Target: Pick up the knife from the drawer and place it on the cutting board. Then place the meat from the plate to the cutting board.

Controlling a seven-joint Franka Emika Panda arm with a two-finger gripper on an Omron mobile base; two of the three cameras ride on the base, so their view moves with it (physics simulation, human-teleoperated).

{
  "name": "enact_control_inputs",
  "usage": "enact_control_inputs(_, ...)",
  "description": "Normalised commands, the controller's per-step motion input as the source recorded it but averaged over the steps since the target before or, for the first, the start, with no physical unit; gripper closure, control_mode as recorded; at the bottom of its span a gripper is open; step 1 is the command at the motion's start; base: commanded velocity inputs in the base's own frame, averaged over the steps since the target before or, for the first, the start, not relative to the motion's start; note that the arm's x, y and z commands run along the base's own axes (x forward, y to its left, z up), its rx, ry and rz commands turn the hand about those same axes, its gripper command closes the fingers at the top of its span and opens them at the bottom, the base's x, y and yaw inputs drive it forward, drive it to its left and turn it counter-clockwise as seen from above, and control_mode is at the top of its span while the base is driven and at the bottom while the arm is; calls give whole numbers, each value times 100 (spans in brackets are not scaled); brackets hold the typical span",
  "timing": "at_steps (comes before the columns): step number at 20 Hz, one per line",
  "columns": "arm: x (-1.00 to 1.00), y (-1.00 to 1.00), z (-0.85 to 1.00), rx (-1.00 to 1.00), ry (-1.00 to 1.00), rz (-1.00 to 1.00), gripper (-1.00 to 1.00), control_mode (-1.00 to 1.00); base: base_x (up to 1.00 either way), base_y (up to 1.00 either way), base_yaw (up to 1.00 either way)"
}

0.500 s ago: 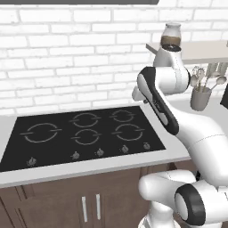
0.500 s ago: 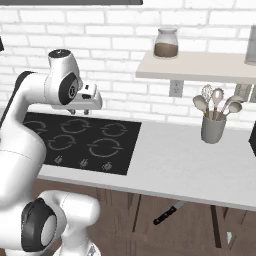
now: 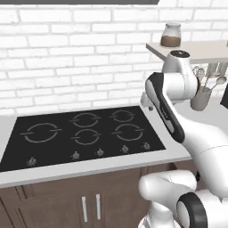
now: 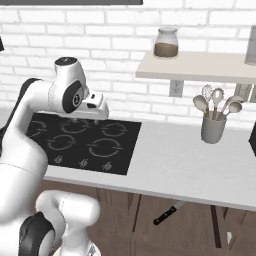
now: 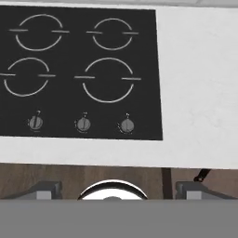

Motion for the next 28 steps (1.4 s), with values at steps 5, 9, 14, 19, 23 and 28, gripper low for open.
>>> enact_control_inputs(5, -54, -24, -79, 0, 0, -50, -100, -100, 0, 0, 0)
enact_control_inputs(9, -37, -43, -63, 1, 8, -50, -100, -100, 0, 0, 0)
enact_control_inputs(14, -26, -92, -46, 8, 12, -31, -100, -100, 0, 0, 0)
enact_control_inputs(19, -23, -95, -66, 13, 19, -21, -100, -100, 0, 0, 0)
enact_control_inputs(23, -21, -94, -86, 13, 19, -4, -100, -100, 0, 0, 0)
enact_control_inputs(28, 0, -67, -91, 2, 29, 0, -100, -100, 0, 0, 0)
